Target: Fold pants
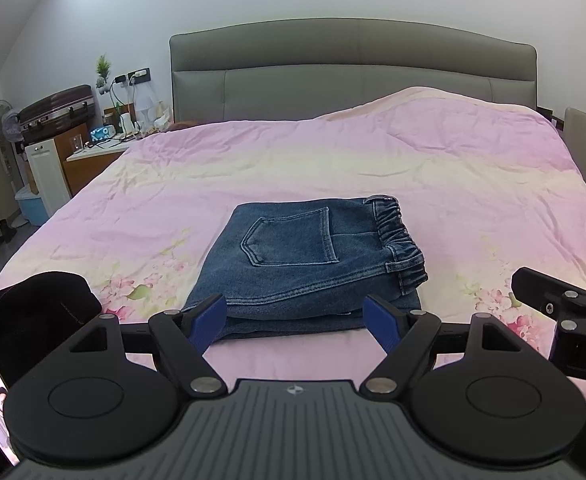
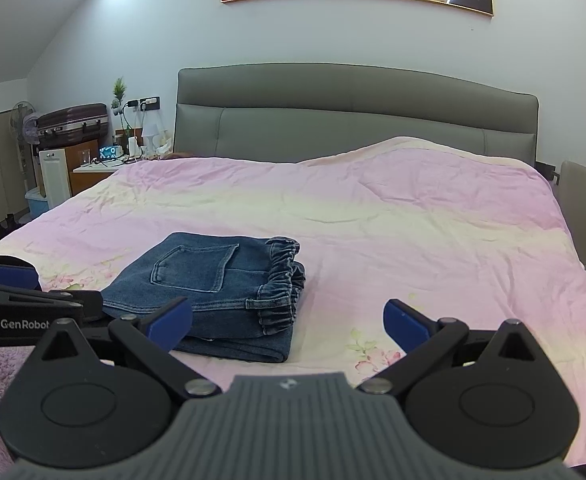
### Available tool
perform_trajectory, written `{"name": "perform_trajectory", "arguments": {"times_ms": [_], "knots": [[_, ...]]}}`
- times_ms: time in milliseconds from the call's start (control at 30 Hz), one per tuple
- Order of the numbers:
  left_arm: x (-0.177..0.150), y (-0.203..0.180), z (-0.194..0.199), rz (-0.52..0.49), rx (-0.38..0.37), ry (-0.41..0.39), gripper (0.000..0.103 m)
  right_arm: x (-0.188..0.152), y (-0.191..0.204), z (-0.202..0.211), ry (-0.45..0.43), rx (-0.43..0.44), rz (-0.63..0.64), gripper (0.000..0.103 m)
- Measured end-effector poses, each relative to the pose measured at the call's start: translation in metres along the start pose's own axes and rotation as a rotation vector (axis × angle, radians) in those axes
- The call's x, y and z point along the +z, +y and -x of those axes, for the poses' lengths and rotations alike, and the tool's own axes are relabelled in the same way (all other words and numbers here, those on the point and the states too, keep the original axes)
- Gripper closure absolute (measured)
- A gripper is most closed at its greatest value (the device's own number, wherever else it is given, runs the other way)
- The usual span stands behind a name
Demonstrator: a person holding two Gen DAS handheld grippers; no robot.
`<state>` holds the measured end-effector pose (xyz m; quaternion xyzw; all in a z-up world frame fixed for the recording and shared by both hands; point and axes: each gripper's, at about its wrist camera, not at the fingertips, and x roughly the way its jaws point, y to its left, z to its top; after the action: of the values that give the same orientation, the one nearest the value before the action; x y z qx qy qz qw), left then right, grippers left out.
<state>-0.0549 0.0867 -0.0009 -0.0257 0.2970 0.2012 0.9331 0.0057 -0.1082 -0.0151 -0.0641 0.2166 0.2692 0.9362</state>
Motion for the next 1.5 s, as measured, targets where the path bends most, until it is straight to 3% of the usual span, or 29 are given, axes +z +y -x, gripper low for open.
{"name": "perform_trajectory", "arguments": {"times_ms": [1500], "knots": [[0.004,-0.001,0.013,-0.008,0.005,-0.029,0.012,0.002,0.002,0.014,-0.024,-0.009,0.006,0.005]]}}
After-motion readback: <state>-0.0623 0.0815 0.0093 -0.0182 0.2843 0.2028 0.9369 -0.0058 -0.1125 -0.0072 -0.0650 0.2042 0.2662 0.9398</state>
